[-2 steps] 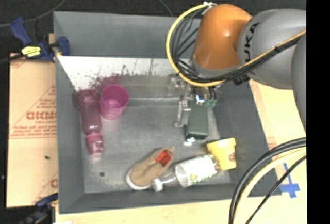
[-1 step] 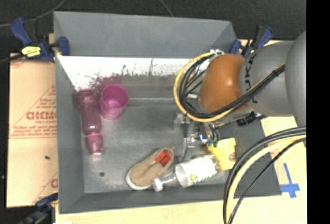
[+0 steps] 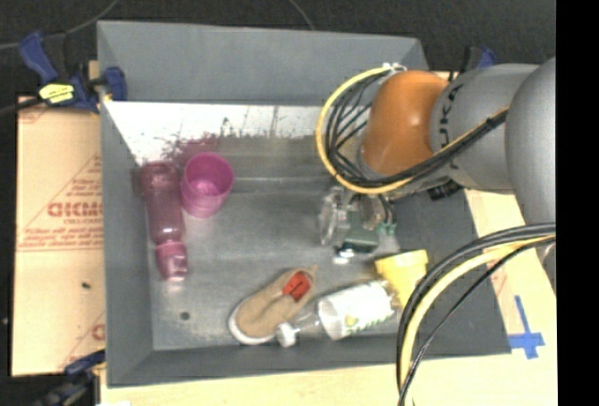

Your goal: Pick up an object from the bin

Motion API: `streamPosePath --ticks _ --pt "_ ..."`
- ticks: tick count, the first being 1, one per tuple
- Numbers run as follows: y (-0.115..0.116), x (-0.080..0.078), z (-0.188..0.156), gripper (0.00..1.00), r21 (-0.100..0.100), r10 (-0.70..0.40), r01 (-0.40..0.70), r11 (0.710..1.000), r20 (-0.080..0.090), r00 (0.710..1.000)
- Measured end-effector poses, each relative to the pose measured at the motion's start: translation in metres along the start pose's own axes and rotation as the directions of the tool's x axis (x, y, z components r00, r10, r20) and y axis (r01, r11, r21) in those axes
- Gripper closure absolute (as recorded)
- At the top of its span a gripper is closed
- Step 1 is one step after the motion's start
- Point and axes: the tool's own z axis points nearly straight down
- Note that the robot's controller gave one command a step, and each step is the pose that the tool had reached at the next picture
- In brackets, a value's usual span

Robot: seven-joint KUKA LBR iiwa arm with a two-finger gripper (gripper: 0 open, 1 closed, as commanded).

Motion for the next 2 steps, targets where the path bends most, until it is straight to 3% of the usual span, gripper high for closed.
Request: streamPosePath --ticks 1,2 --pt "0.0000 0.0002 0.0003 0.00 0.000 0.000 0.000 1.000 -0.001 1.000" --pt "0.0000 0.0003 0.0004 0.00 0.000 0.000 0.000 1.000 -0.001 1.000"
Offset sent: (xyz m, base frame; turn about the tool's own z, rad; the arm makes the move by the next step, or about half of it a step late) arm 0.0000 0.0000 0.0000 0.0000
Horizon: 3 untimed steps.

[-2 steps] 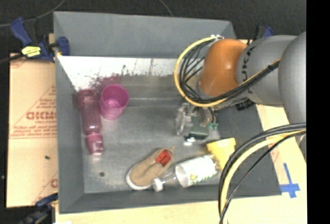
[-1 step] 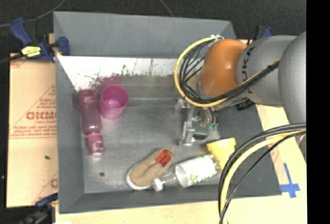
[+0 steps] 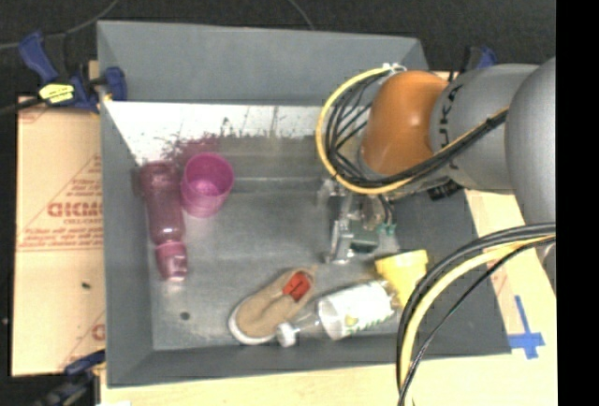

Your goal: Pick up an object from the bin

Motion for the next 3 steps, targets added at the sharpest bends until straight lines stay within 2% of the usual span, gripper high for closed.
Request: streamPosePath --ticks 1,2,3 --pt "-0.058 0.012 0.001 0.00 -0.013 0.013 -0.013 1.000 -0.009 1.000" --pt "-0.056 0.001 0.002 0.00 -0.012 0.054 -0.054 0.998 -0.004 0.999" --pt "-0.072 -0.015 0.001 0.00 -0.034 -0.043 0.043 0.999 -0.012 0.999"
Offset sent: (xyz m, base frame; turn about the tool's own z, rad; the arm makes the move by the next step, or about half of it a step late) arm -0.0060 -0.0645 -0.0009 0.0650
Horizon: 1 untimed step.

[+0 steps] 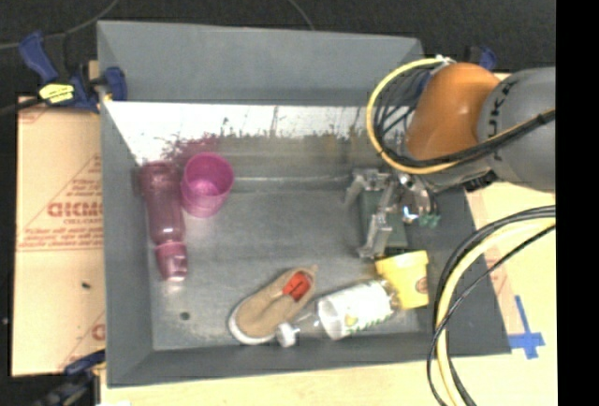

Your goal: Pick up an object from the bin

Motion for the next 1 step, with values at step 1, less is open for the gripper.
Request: streamPosePath --ticks 1 --pt "-0.0119 0.0299 -0.0043 0.00 0.011 0.215 -0.215 0.977 0.017 0.976"
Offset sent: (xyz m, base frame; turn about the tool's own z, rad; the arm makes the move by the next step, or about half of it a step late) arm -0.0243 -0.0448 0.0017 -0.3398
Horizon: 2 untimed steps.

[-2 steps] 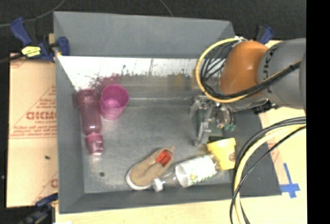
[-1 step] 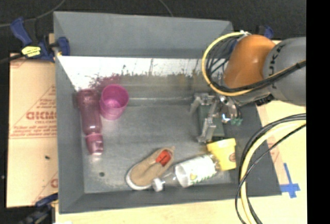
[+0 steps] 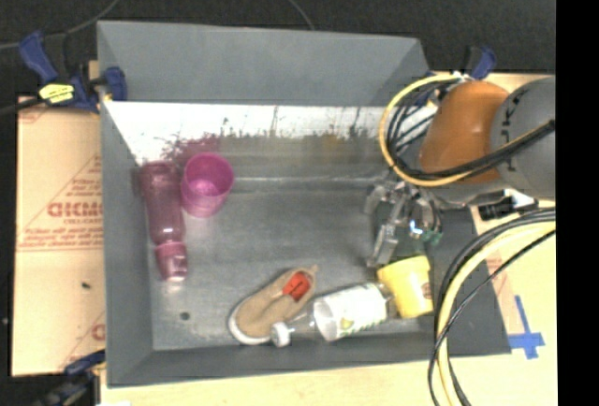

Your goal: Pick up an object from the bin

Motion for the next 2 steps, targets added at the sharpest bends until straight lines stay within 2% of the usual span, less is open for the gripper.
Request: streamPosePath --ticks 1,2 --pt "-0.020 -0.010 0.000 0.00 -0.009 -0.393 0.393 0.920 -0.003 0.920" --pt "-0.010 0.081 -0.053 0.00 -0.004 -0.407 0.407 0.914 -0.002 0.914"
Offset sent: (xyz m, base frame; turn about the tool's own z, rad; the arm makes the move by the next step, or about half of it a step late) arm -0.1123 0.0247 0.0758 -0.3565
